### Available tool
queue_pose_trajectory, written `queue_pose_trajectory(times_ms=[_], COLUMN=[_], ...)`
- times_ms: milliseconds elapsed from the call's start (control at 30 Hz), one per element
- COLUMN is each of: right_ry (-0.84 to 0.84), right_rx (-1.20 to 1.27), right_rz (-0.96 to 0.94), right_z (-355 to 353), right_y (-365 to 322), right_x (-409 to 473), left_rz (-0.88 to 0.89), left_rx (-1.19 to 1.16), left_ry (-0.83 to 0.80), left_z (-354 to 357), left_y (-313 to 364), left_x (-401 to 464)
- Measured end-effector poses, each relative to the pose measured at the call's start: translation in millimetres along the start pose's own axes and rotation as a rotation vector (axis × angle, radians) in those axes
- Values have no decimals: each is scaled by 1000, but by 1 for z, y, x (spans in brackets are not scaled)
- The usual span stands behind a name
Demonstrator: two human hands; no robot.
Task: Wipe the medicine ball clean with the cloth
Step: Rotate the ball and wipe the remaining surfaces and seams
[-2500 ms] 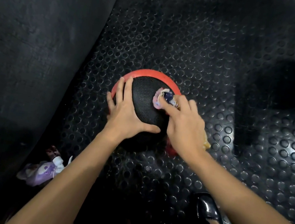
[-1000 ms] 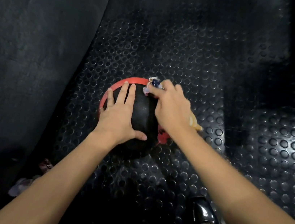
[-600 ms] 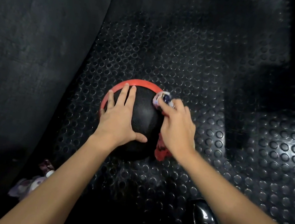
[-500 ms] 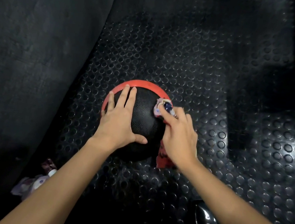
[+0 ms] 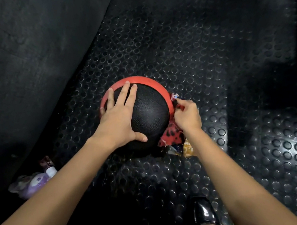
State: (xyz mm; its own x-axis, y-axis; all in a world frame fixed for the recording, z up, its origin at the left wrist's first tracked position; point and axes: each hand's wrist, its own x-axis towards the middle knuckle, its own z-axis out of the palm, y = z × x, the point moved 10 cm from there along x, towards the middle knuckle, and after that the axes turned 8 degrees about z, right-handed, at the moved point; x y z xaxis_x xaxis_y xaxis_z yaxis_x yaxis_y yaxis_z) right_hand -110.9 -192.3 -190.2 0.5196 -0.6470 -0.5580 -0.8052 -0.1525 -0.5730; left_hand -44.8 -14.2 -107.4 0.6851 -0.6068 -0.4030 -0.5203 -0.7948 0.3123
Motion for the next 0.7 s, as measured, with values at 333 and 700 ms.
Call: queue_pose_trajectory(times_ms=[333, 700], right_ry=[-12, -1], right_rx=[-86, -14], right_rz=[-110, -36], right_z=[1, 5], right_y=[-10, 13], right_x=[2, -9], left_rz=[9, 23], left_rx=[-8, 11], left_ry=[2, -3], left_z=[2, 3], left_y=[-2, 5], left_x=[-3, -2])
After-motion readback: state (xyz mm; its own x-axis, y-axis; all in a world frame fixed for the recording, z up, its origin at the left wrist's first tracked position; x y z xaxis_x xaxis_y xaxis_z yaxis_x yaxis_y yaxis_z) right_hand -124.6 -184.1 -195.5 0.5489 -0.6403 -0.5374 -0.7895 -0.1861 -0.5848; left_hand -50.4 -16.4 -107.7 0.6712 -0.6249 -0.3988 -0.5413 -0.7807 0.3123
